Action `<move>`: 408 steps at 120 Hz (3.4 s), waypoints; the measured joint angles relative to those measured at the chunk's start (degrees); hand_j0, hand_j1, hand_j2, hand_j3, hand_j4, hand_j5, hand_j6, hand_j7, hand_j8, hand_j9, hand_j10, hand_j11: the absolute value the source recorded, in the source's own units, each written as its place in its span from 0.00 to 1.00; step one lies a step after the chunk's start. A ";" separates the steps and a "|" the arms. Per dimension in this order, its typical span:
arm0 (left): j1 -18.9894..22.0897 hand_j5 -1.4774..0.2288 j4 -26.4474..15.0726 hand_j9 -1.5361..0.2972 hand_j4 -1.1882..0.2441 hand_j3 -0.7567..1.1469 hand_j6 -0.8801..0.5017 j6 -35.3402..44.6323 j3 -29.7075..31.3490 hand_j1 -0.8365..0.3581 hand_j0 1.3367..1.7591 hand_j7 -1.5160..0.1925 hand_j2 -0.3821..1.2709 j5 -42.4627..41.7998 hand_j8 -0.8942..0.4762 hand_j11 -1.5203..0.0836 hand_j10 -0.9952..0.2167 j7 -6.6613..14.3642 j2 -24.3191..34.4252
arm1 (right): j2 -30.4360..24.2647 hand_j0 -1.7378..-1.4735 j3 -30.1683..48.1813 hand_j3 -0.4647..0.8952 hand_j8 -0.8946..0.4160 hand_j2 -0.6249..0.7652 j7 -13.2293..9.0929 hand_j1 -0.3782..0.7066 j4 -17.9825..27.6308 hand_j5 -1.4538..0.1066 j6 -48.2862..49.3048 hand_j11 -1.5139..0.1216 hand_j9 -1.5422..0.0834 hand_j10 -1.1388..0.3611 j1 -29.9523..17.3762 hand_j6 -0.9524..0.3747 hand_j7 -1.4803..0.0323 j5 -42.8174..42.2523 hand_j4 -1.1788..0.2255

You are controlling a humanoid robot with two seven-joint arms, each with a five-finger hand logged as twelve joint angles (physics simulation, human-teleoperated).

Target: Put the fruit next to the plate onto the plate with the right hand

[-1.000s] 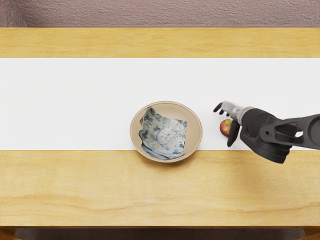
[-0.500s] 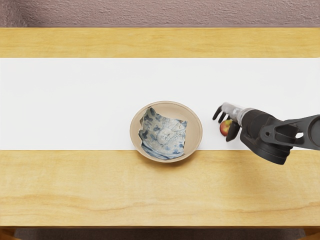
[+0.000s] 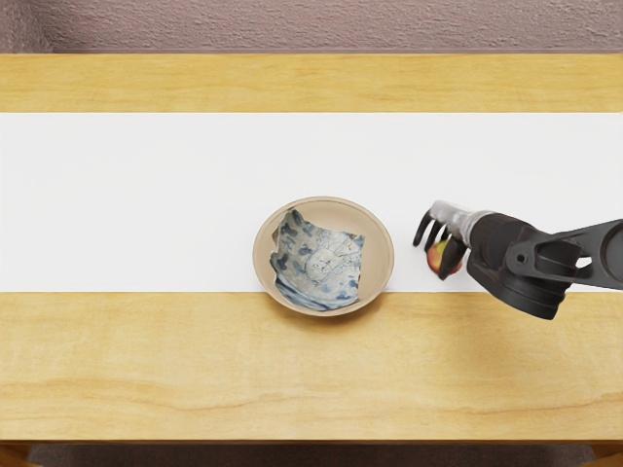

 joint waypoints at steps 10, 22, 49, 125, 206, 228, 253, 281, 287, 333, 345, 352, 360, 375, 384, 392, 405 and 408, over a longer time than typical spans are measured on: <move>0.00 0.86 -0.01 0.83 0.82 0.40 0.63 0.00 0.00 0.98 0.76 0.88 0.23 0.00 0.64 0.94 0.81 0.00 0.00 | 0.00 0.32 0.01 0.34 0.31 0.63 -0.01 0.54 0.08 0.40 0.14 0.40 0.43 0.39 0.07 0.23 0.42 0.14 0.37; 0.00 0.86 0.00 0.83 0.82 0.40 0.63 0.00 0.00 0.98 0.76 0.88 0.23 0.00 0.64 0.94 0.81 0.00 0.00 | 0.19 0.32 -0.11 0.34 0.31 0.63 0.00 0.52 0.12 0.38 0.20 0.37 0.40 0.38 -0.01 0.21 0.40 0.35 0.35; 0.00 0.86 0.00 0.83 0.82 0.40 0.63 0.00 0.00 0.98 0.76 0.88 0.23 0.00 0.64 0.94 0.81 0.00 0.00 | 0.42 0.32 -0.24 0.34 0.33 0.71 0.00 0.58 0.43 0.32 1.01 0.34 0.36 0.40 1.35 0.20 0.36 1.31 0.33; 0.09 0.86 -0.01 0.83 0.82 0.40 0.63 0.00 0.00 0.98 0.76 0.88 0.23 0.00 0.64 0.94 0.81 0.00 0.00 | 9.08 0.30 3.53 0.34 0.43 0.80 0.08 0.66 -5.85 0.22 3.93 0.28 0.29 0.47 12.57 0.27 0.30 6.49 0.32; 0.09 0.86 0.00 0.83 0.82 0.40 0.63 0.00 0.00 0.98 0.76 0.88 0.23 0.00 0.64 0.94 0.81 -0.01 0.00 | 19.04 0.30 5.33 0.34 0.46 0.66 0.05 0.48 -7.55 0.45 8.15 0.48 0.50 0.50 11.98 0.35 0.51 9.07 0.46; 0.09 0.86 -0.01 0.83 0.82 0.40 0.63 0.00 0.00 0.98 0.76 0.88 0.23 0.00 0.64 0.94 0.81 0.00 0.00 | 17.19 0.30 7.24 0.34 0.59 0.54 0.03 0.21 -7.59 0.74 9.76 0.74 0.76 0.65 9.69 0.57 0.79 7.99 0.69; 0.09 0.86 0.00 0.83 0.82 0.40 0.63 0.00 0.00 0.98 0.76 0.88 0.23 0.00 0.64 0.94 0.81 0.00 0.00 | 8.52 0.30 16.75 0.34 0.65 0.48 4.53 0.09 -7.00 0.86 14.47 0.86 0.88 0.72 0.84 0.66 0.91 3.23 0.78; 0.09 0.86 0.00 0.83 0.82 0.40 0.63 0.00 0.00 0.98 0.76 0.88 0.23 0.00 0.64 0.94 0.81 0.00 0.00 | 0.61 0.30 19.84 0.34 0.67 0.46 28.21 0.05 -6.86 0.91 19.05 0.90 0.93 0.75 -7.84 0.70 0.96 -0.15 0.82; 0.09 0.86 0.00 0.83 0.82 0.40 0.63 0.00 0.00 0.98 0.76 0.88 0.23 0.00 0.64 0.94 0.81 0.00 0.00 | -0.79 0.30 20.79 0.34 0.67 0.46 32.83 0.04 -6.86 0.91 19.62 0.91 0.93 0.75 -10.38 0.70 0.96 -1.62 0.83; 0.09 0.86 -0.01 0.83 0.82 0.40 0.63 0.00 0.00 0.98 0.76 0.88 0.23 -0.01 0.64 0.94 0.81 0.00 0.00 | -7.38 0.30 35.82 0.34 0.68 0.45 63.19 0.03 -9.29 0.93 25.42 0.92 0.95 0.76 -33.18 0.71 0.98 -8.93 0.84; 0.09 0.86 0.00 0.83 0.82 0.40 0.63 0.00 0.00 0.98 0.76 0.88 0.23 0.00 0.64 0.94 0.81 0.00 0.00 | -7.58 0.30 40.48 0.34 0.68 0.45 67.41 0.03 -11.44 0.93 25.98 0.92 0.95 0.76 -38.58 0.72 0.98 -9.15 0.84; 0.09 0.86 -0.01 0.83 0.82 0.40 0.63 0.00 0.00 0.98 0.76 0.88 0.23 0.00 0.64 0.94 0.81 0.00 0.00 | -7.94 0.30 45.24 0.34 0.68 0.45 68.54 0.03 -12.26 0.93 26.40 0.92 0.95 0.76 -42.82 0.72 0.98 -9.04 0.84; 0.09 0.86 -0.01 0.83 0.82 0.40 0.63 0.00 -0.01 0.98 0.76 0.88 0.23 0.00 0.64 0.94 0.81 0.00 0.00 | -8.09 0.30 48.35 0.34 0.68 0.45 69.24 0.03 -12.81 0.93 26.70 0.92 0.95 0.76 -45.78 0.72 0.98 -8.98 0.84; 0.09 0.86 -0.02 0.83 0.82 0.40 0.63 0.00 -0.01 0.98 0.76 0.88 0.23 0.00 0.64 0.94 0.81 0.00 0.00 | -8.09 0.30 51.09 0.34 0.68 0.45 69.79 0.03 -13.19 0.93 26.94 0.93 0.95 0.76 -48.53 0.72 0.98 -8.93 0.84; 0.09 0.86 -0.02 0.83 0.82 0.40 0.63 0.00 0.00 0.98 0.76 0.88 0.23 0.00 0.64 0.94 0.81 0.00 0.00 | -7.95 0.30 53.49 0.34 0.68 0.45 69.92 0.03 -13.25 0.93 27.19 0.93 0.95 0.76 -51.20 0.72 0.98 -8.92 0.84; 0.09 0.86 -0.02 0.83 0.82 0.40 0.63 0.00 0.00 0.98 0.76 0.88 0.23 0.00 0.64 0.94 0.81 0.00 0.00 | -7.93 0.30 57.08 0.34 0.68 0.45 69.97 0.03 -13.26 0.93 29.06 0.93 0.95 0.76 -54.34 0.72 0.98 -8.92 0.84; 0.09 0.86 -0.03 0.83 0.82 0.40 0.63 0.00 0.00 0.98 0.76 0.88 0.23 0.00 0.64 0.94 0.81 0.00 0.00 | -7.72 0.30 65.38 0.34 0.68 0.45 70.01 0.03 -13.33 0.93 34.78 0.93 0.95 0.76 -60.88 0.72 0.98 -8.92 0.84; 0.09 0.86 -0.03 0.83 0.82 0.40 0.63 0.00 0.00 0.98 0.76 0.88 0.23 0.00 0.64 0.94 0.81 0.00 0.00 | -7.70 0.30 66.81 0.34 0.68 0.45 70.01 0.03 -13.36 0.93 35.88 0.93 0.95 0.76 -62.20 0.72 0.98 -8.92 0.84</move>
